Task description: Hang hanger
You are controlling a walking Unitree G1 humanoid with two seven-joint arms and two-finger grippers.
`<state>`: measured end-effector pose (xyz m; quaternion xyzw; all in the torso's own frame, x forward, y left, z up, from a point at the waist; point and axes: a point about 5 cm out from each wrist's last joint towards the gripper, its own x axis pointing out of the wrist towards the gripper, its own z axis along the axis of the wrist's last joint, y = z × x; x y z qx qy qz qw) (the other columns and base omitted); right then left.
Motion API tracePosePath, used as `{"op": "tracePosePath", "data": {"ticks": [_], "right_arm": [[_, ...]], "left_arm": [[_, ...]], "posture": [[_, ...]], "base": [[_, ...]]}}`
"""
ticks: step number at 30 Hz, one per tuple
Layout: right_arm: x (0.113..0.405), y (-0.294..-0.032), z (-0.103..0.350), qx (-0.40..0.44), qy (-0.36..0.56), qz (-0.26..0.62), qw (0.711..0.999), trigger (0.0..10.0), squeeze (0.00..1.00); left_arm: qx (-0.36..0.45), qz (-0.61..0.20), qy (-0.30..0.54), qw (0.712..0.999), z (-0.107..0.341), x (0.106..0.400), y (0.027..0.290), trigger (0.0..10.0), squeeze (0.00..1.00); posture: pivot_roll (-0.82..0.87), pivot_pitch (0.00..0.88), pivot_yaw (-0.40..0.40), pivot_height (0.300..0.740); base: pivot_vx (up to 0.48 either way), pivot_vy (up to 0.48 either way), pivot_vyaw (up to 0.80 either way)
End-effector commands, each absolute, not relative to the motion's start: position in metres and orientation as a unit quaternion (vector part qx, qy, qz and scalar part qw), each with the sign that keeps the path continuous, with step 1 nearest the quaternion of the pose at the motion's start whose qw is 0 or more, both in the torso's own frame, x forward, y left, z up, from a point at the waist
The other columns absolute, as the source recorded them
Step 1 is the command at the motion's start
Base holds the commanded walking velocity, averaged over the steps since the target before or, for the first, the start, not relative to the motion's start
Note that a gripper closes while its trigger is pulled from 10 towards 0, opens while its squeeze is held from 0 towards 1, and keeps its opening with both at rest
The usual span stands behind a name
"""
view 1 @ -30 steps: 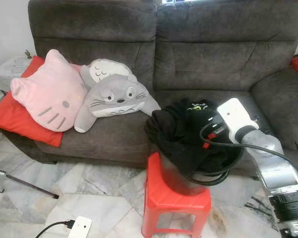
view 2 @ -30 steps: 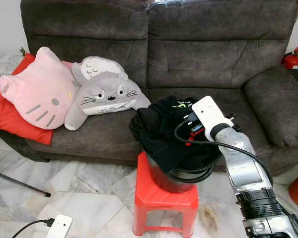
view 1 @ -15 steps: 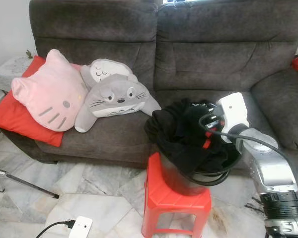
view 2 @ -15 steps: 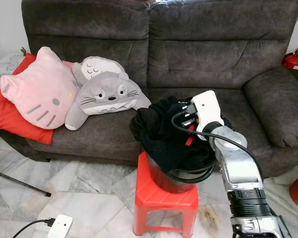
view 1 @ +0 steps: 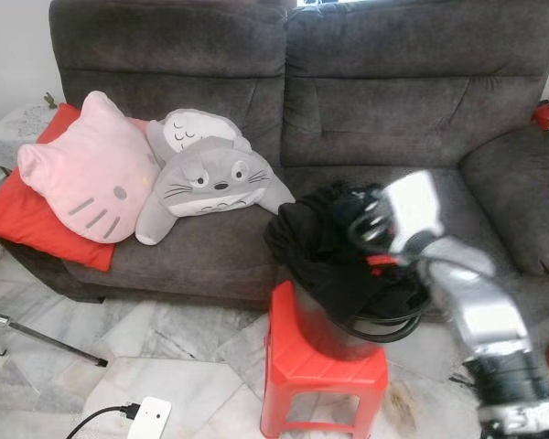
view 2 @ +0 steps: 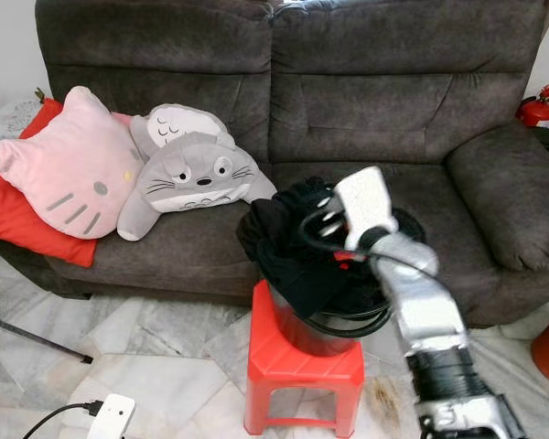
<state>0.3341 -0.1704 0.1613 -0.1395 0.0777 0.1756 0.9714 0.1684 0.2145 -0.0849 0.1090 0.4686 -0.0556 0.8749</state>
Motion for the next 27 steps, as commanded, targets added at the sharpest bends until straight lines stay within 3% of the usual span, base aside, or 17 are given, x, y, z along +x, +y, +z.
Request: {"op": "tracePosePath", "data": {"ticks": [1,10,19,20,21,22,27], "right_arm": [[0.336,-0.174,0.169,-0.151,0.067,0.169,0.972,10.0,0.00],[0.337,-0.193,0.158,-0.208,0.107,0.123,0.965,10.0,0.00],[0.337,-0.197,0.155,-0.203,0.116,0.117,0.965,10.0,0.00],[0.337,-0.197,0.154,-0.200,0.116,0.119,0.966,7.8,0.00],[0.336,-0.196,0.154,-0.198,0.116,0.121,0.966,2.9,0.00],[0.336,-0.194,0.153,-0.198,0.115,0.124,0.966,0.0,0.00],[0.336,-0.192,0.153,-0.196,0.114,0.128,0.965,0.0,0.00]], "left_arm": [[0.114,-0.057,0.478,0.869,-0.086,0.165,0.217,10.0,0.00],[0.114,-0.057,0.479,0.869,-0.086,0.165,0.217,10.0,0.00],[0.114,-0.057,0.479,0.868,-0.086,0.165,0.217,10.0,0.00],[0.114,-0.057,0.479,0.868,-0.086,0.165,0.217,10.0,0.00],[0.115,-0.056,0.479,0.868,-0.086,0.165,0.217,10.0,0.00],[0.115,-0.056,0.480,0.868,-0.086,0.165,0.217,10.0,0.00],[0.115,-0.057,0.479,0.868,-0.086,0.165,0.217,10.0,0.00]], "posture": [[-0.18,0.000,0.050,0.740],[-0.19,0.000,0.050,0.740],[-0.18,0.000,0.049,0.740],[-0.18,0.000,0.049,0.740],[-0.18,0.000,0.049,0.740],[-0.18,0.000,0.050,0.740],[-0.18,0.000,0.051,0.740]], "base": [[0.000,0.000,0.00],[0.000,0.000,0.00],[0.000,0.000,0.00],[0.000,0.000,0.00],[0.000,0.000,0.00],[0.000,0.000,0.00],[0.000,0.000,0.00]]}}
